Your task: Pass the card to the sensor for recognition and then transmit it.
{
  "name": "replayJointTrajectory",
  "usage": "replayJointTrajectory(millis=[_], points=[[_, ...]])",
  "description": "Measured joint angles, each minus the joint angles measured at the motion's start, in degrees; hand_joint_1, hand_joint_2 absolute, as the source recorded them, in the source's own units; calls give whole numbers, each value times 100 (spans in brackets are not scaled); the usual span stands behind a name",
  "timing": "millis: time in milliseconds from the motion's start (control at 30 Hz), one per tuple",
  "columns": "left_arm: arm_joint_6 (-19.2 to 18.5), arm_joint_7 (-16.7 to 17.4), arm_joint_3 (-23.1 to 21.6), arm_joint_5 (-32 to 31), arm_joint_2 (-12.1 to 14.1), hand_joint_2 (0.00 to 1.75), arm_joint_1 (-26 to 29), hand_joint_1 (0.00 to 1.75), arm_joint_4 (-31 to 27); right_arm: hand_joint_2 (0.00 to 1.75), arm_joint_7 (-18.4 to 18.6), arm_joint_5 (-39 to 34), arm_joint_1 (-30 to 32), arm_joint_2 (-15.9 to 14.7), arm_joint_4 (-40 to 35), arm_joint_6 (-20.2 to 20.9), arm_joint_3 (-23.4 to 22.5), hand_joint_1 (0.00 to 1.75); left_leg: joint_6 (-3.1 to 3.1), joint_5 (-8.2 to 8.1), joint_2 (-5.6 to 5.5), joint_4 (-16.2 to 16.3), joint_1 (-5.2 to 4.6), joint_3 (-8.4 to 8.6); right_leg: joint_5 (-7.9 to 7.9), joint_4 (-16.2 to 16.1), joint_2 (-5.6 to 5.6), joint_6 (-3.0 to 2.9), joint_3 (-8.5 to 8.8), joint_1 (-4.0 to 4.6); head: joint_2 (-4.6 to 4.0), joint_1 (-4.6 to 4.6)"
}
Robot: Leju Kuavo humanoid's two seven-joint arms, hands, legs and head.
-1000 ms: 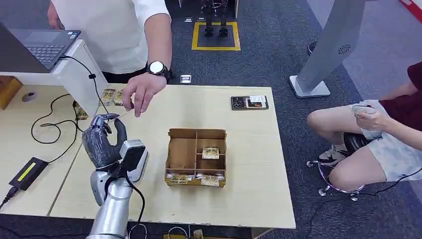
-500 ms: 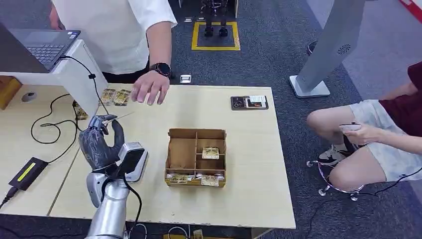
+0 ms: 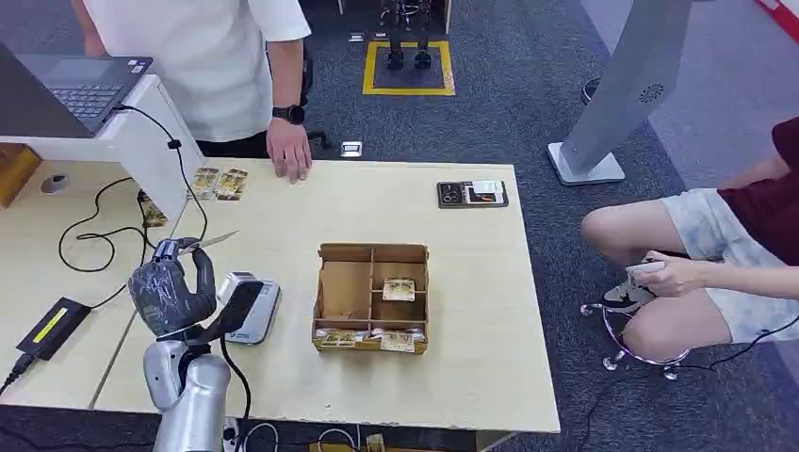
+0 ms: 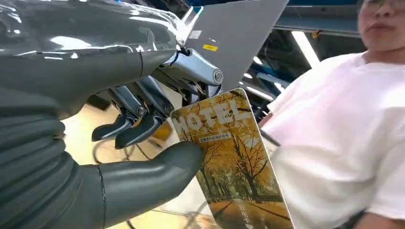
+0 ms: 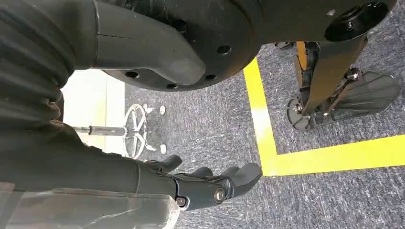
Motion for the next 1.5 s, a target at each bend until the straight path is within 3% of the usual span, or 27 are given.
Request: replayJointTrajectory(millis=[200,567,833,1067,1233,1500], points=[[0,404,214,-426,105,175,97,175,83,175,33,-13,-8,-2,0,15,57,0,0,0,0,0,0,0,0,0,0,0,-1,0,0,-2],[0,1621,101,-983,441,175,345,175,424,175,17,-87,-6,-2,9,26,83,0,0,0,1,0,0,1,0,0,2,0,-3,0,0,-2],[0,2672,-819,-1182,938,175,381,175,1066,175,-7,-135,1,-2,13,42,100,0,0,0,2,0,0,2,0,0,2,0,-3,0,0,0],[-196,3243,-1718,-1068,1329,175,357,175,1521,175,-9,-144,6,-2,13,52,116,0,0,0,2,0,1,2,0,0,3,0,-4,0,0,0],[-457,3479,-2142,-1053,1508,175,320,175,1709,175,-7,-144,8,-2,13,72,138,0,0,0,2,0,1,2,0,0,3,0,-3,0,0,-2],[-533,3499,-2442,-1053,1613,175,275,175,1823,175,2,-153,11,-2,13,85,153,0,0,0,2,0,1,4,0,0,3,0,-1,0,0,0]])
